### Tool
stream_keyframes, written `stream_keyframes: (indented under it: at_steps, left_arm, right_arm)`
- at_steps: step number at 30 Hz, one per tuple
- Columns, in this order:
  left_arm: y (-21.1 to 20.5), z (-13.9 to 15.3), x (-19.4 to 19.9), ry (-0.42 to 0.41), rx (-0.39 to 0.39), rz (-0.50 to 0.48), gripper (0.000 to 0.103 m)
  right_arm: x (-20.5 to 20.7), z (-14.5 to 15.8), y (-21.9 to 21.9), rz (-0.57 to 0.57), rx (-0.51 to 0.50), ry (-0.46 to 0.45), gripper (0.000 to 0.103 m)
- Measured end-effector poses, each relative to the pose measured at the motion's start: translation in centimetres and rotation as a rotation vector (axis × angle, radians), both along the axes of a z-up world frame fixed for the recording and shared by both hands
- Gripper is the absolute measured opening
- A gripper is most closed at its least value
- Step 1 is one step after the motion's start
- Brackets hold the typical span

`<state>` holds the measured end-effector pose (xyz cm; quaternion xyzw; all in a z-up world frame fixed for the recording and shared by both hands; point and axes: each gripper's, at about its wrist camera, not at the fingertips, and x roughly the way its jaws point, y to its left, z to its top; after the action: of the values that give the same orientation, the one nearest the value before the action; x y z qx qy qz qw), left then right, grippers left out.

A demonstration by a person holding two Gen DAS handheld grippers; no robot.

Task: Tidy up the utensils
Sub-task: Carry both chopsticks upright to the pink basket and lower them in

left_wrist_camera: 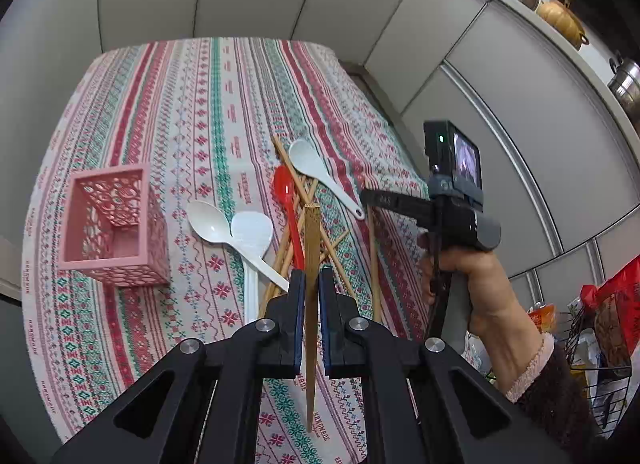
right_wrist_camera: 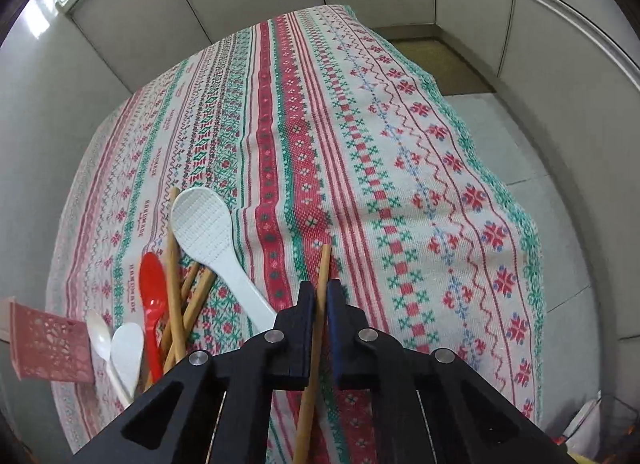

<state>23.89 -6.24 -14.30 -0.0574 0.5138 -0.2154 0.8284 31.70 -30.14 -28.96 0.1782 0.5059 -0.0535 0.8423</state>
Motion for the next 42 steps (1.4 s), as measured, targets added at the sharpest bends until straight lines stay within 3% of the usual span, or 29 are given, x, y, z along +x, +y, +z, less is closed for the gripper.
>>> stream_keyframes:
  at_steps: [8,15,19,26,32,37,42]
  left_arm:
    - [2.6,3.8,-1.6,-0.121,-0.032,0.051,0.007]
    - [5.0,8.4,-3.5,-0.256,-0.082,0.101,0.007]
    - [6.8,10.7,-4.6,-0.335,-0.116,0.161,0.007]
    - [11.1,13.2,-5.3,-0.480,-0.152,0.314,0.007]
    - [13.9,13.0,-4.4,-0.525,-0.155,0.422,0.007]
    - [14.6,12.2,-3.2,-0.583,-0.074,0.476,0.007]
    - [14.3,10.2,-1.0,-0.573,0.007,0.474,0.007]
  right_arm:
    - [-4.8,6.4,0.3,0.029,-0.002,-0.112,0.005]
    - [-9.8,14.0,2.6,0.066,-0.047,-0.305,0.005]
    - [-12.1,17.5,4.0,0.060,-0.097,-0.405,0.005]
    - [-14.5,22.1,5.5,0.059,-0.093,-0.550,0.005]
    - [-14.5,23.7,7.8,0.091,-0.078,-0.596,0.005]
    - [-14.3,24.1,9.6,0.111,-0.056,-0.615,0.005]
    - [-14.8,24.7,11.1,0.128,-0.037,-0.639,0.005]
